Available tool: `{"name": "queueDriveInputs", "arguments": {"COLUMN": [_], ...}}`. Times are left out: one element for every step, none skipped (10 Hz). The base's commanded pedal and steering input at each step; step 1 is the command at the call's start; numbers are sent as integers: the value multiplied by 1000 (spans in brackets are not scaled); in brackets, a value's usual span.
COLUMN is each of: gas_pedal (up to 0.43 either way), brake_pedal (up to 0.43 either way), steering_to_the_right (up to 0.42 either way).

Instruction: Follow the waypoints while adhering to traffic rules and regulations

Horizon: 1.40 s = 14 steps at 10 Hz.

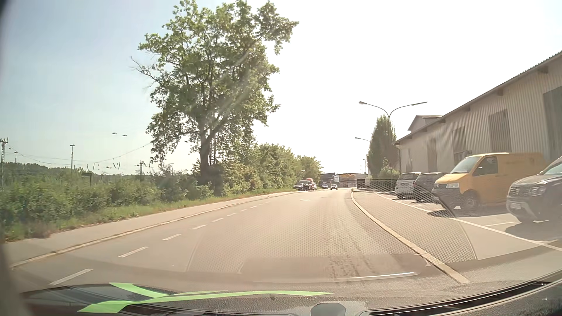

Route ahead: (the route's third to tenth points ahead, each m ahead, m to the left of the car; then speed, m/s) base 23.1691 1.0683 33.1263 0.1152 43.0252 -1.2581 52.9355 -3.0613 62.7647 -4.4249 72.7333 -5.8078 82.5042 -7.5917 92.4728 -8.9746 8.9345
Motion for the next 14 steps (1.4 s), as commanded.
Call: {"name": "queueDriveInputs", "arguments": {"gas_pedal": [138,138,138,138,138,138,150,150,150,150,150,157,157,157], "brake_pedal": [0,0,0,0,0,0,0,0,0,0,0,0,0,0], "steering_to_the_right": [25,25,25,25,24,25,24,24,23,23,23,23,21,17]}}
